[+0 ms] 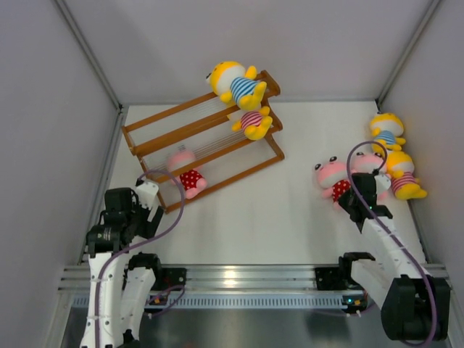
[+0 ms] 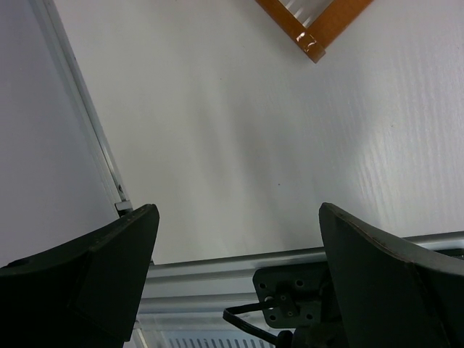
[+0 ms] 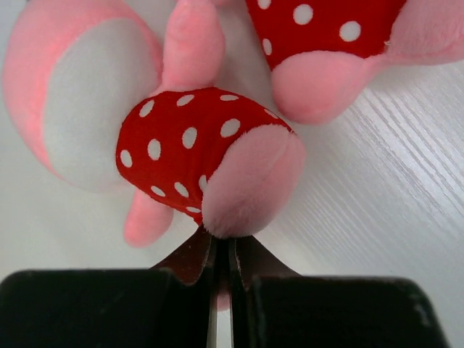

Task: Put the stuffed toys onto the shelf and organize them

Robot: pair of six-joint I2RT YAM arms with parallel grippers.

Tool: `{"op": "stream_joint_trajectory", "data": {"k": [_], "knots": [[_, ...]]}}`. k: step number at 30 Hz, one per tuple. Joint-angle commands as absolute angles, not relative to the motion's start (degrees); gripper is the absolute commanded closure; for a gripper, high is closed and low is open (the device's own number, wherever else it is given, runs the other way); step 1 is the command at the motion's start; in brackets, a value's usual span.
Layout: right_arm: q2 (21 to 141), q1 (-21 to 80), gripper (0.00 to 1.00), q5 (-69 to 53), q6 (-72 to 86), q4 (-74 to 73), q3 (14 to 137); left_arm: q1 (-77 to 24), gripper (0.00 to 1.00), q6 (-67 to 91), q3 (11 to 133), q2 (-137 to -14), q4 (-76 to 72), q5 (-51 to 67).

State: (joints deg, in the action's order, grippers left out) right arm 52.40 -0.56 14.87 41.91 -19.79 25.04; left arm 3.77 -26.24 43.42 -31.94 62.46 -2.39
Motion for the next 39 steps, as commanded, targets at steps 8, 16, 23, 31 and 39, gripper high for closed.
{"op": "stream_joint_trajectory", "data": {"k": [8,16,23,31,39], "knots": [[41.84,13.6,1.0,2.8,50.26,-20.13,29.35,4.04,0.02,-25.93,42.89,-32.61,59.24,-1.14],[57.17,41.45,1.0,15.46,57.83,-10.73,37.69,4.13,0.02,-25.93,43.41,-32.52,59.33,-0.97],[74.16,47.81,1.0,16.7,61.34,-0.62,47.44,4.22,0.02,-24.44,53.51,-34.1,59.94,3.69],[88.58,48.43,1.0,20.65,65.2,1.67,57.21,4.13,0.02,-23.11,64.51,-36.56,62.75,8.35],[100.54,48.95,1.0,21.53,75.49,5.18,62.93,4.13,0.02,-23.82,64.78,-36.04,63.46,6.85]]}}
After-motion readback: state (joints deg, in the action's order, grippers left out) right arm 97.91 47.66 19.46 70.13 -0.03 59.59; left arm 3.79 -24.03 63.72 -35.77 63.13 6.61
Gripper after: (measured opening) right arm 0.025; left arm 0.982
